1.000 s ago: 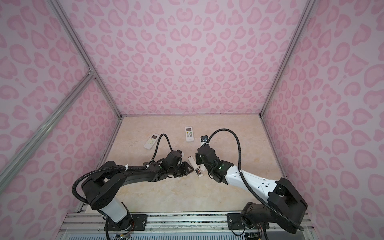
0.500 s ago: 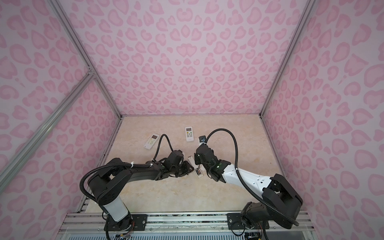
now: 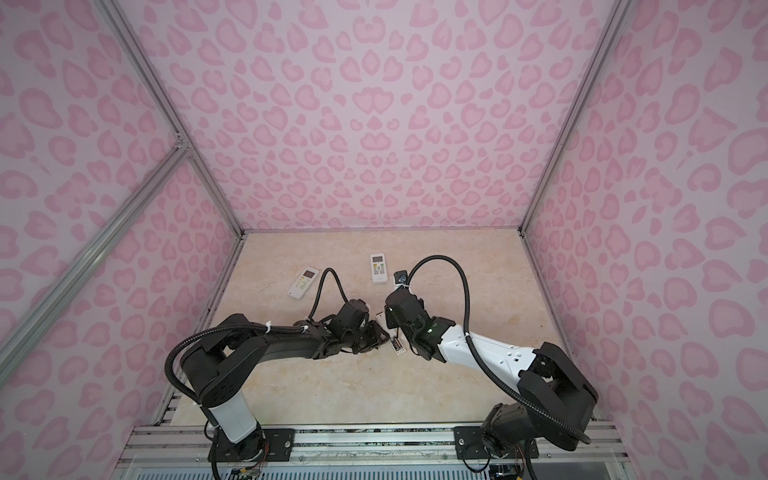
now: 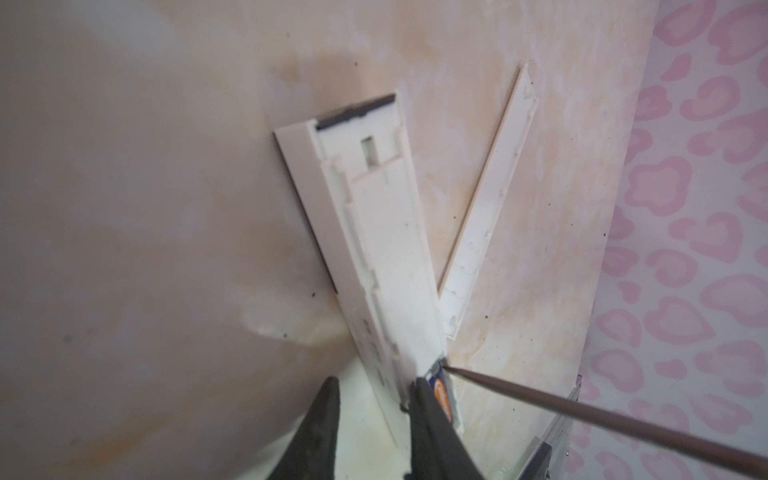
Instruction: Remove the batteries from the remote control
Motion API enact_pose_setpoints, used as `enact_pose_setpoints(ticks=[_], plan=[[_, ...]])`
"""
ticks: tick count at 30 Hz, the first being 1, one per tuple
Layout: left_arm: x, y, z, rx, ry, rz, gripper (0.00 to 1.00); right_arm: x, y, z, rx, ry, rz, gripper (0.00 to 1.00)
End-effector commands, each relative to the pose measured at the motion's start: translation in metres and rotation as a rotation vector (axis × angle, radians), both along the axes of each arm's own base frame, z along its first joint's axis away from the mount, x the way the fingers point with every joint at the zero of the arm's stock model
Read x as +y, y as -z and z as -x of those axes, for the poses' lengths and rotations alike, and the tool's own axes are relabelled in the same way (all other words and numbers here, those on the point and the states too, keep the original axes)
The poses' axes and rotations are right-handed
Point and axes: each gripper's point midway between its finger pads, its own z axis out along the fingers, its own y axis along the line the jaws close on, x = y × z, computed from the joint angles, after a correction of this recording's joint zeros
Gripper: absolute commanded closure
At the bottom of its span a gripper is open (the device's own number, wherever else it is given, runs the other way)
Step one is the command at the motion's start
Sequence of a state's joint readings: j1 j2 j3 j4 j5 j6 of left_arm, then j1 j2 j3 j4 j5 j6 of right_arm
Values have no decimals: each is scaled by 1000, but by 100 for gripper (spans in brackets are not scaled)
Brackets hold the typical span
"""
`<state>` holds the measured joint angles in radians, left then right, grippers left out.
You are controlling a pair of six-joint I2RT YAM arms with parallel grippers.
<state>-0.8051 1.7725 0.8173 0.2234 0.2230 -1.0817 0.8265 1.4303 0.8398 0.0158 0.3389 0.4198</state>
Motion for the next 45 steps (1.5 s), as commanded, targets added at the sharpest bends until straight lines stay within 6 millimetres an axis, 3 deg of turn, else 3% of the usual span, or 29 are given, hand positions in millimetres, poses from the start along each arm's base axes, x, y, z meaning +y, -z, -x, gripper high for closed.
enact_pose_setpoints(ticks=[1, 10, 27, 45], plan=[[-2, -4, -9, -19, -38, 19, 68, -5, 11, 4, 36, 55, 13, 100], [0, -6, -9, -13, -66, 34, 68, -7, 10, 5, 30, 125, 17, 100], [18, 21, 0, 26, -124, -8, 71, -6, 22, 5, 114, 178, -132, 100], [15, 17, -5, 0, -105, -16, 75, -9, 5, 8, 105, 152, -131, 100]])
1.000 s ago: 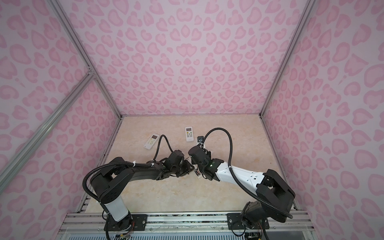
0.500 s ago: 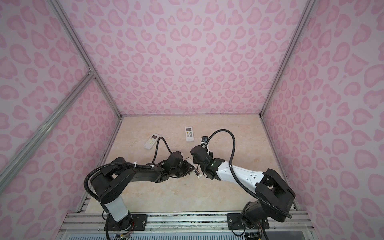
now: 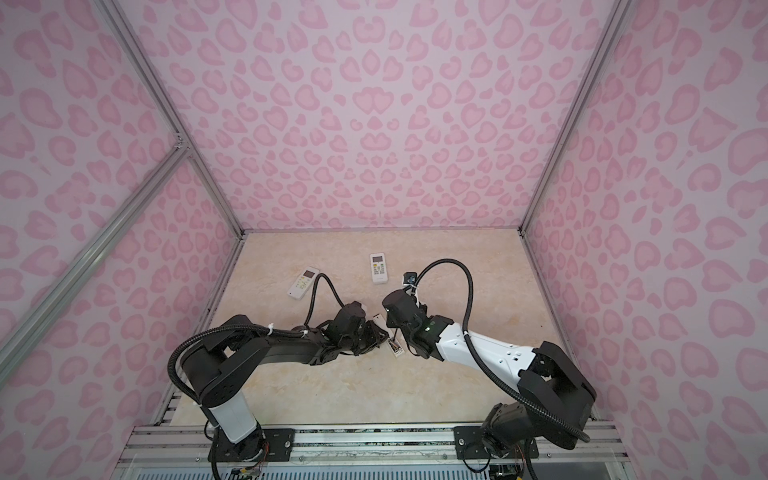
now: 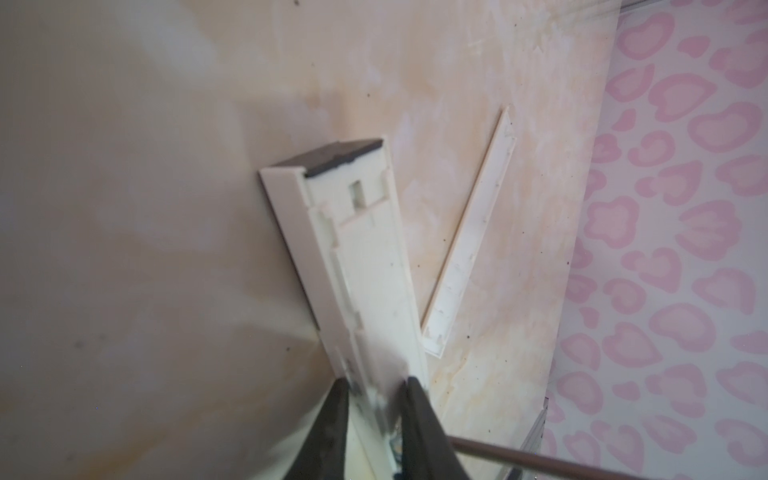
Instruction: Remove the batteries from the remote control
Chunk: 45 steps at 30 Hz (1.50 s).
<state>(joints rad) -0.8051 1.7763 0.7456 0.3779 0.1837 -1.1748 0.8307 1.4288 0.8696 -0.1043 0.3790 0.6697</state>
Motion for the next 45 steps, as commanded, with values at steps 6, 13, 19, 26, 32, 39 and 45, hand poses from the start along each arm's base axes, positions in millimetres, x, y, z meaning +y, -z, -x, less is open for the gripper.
enact_pose_setpoints(ticks=[6, 13, 19, 26, 32, 39, 45], plan=[[10, 15, -1, 12, -8, -85, 75, 1, 0, 5, 19, -23, -5, 100], [7, -3, -8, -33, 11, -76, 72, -4, -4, 3, 0, -17, 36, 100], [11, -25, -15, -94, 36, -80, 67, -2, -10, 4, 5, -36, 30, 100], [25, -49, -15, -161, 71, -148, 65, -1, -18, 8, -12, -68, 17, 100], [24, -50, -10, -156, 118, -162, 65, -1, -21, 7, -36, -74, 18, 100], [7, -35, -7, -87, 162, -115, 65, 8, -18, 5, -32, -106, 3, 100], [1, -28, -10, -68, 171, -114, 65, 11, -12, 5, -24, -119, 13, 100]])
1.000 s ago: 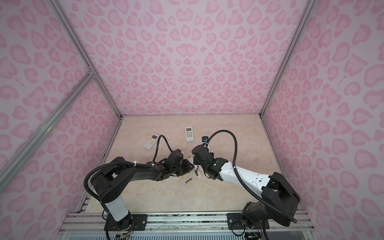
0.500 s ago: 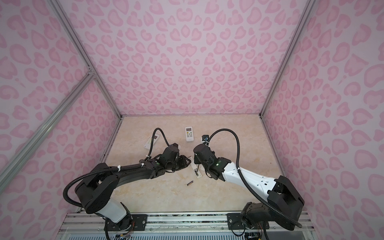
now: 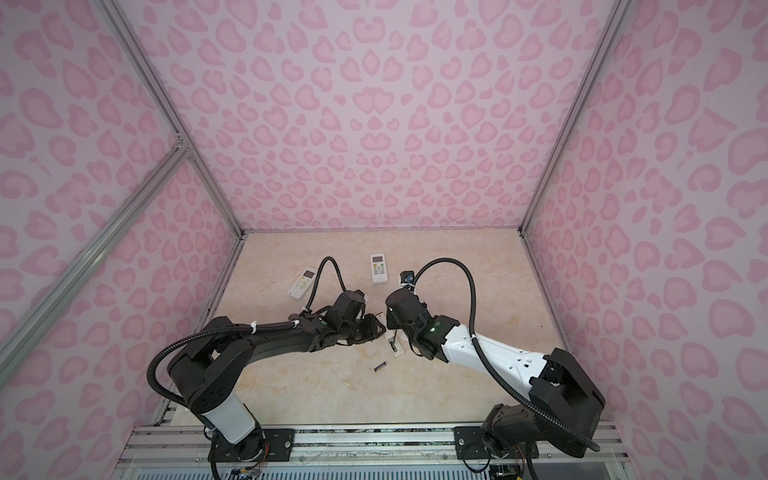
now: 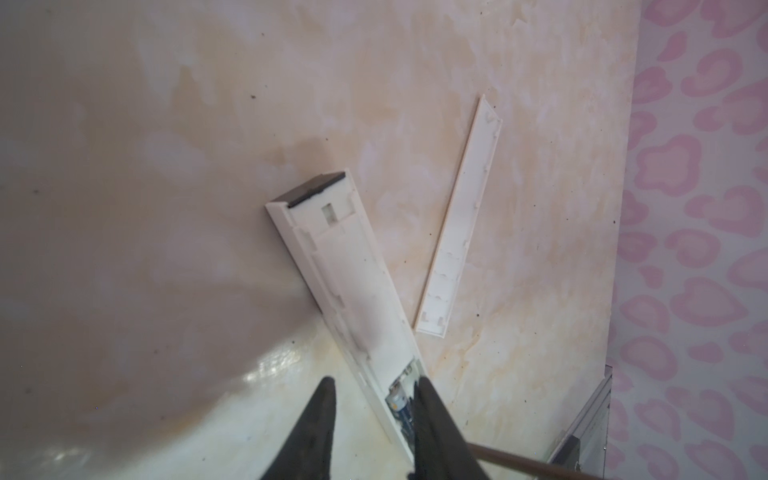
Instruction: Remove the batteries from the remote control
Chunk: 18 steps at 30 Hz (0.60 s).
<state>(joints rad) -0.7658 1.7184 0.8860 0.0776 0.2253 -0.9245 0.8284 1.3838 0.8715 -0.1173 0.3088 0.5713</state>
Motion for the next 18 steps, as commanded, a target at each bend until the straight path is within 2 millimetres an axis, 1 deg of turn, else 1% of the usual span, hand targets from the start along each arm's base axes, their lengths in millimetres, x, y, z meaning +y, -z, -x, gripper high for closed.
enact_pose_setpoints(ticks=[1, 11, 18], plan=[[-7, -3, -4, 1, 8, 22, 65, 4, 0, -2, -12, -13, -8, 100], [-5, 6, -9, 22, -14, 7, 65, 4, 13, 1, 7, -18, 2, 100], [-2, 15, -12, 40, -34, -8, 65, 8, 22, 5, 4, -31, 62, 100]])
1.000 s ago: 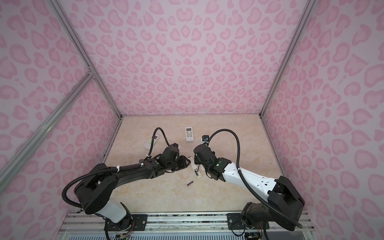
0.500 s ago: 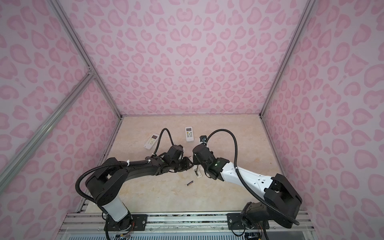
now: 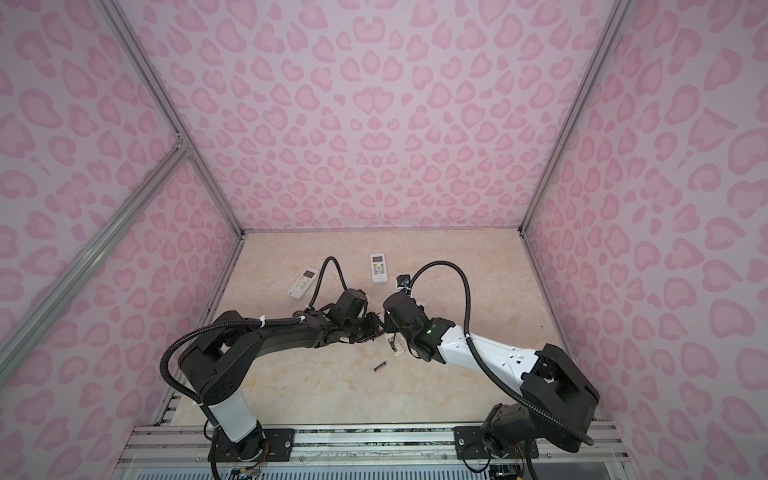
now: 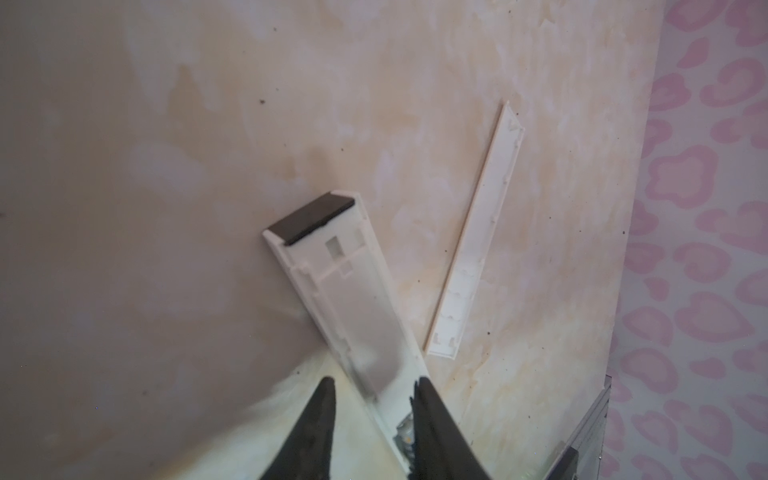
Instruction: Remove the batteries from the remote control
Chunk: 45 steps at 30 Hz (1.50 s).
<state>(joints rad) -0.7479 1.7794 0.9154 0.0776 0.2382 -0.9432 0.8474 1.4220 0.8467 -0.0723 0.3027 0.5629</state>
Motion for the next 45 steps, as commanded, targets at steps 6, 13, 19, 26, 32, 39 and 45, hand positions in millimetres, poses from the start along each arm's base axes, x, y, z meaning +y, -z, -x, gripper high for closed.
enact_pose_setpoints(ticks=[6, 13, 19, 26, 32, 39, 45], plan=[[-1, 10, -6, 17, -21, -12, 65, 3, 5, 5, -50, -12, 118, 100], [1, 21, -7, 37, -25, -39, 65, 6, 5, 8, -77, -26, 152, 100], [2, 28, -4, 56, -12, -52, 65, 18, -7, 15, -184, -59, 303, 100], [3, 31, -3, 62, -5, -62, 65, 40, -2, 23, -208, -117, 374, 100], [4, 30, -2, 59, 4, -68, 65, 47, -10, 25, -227, -125, 349, 100], [2, 26, -3, 47, 19, -67, 66, 42, -40, 26, -269, -86, 251, 100], [-2, 17, -4, 31, 36, -51, 66, 24, -56, 19, -274, -31, 102, 100]])
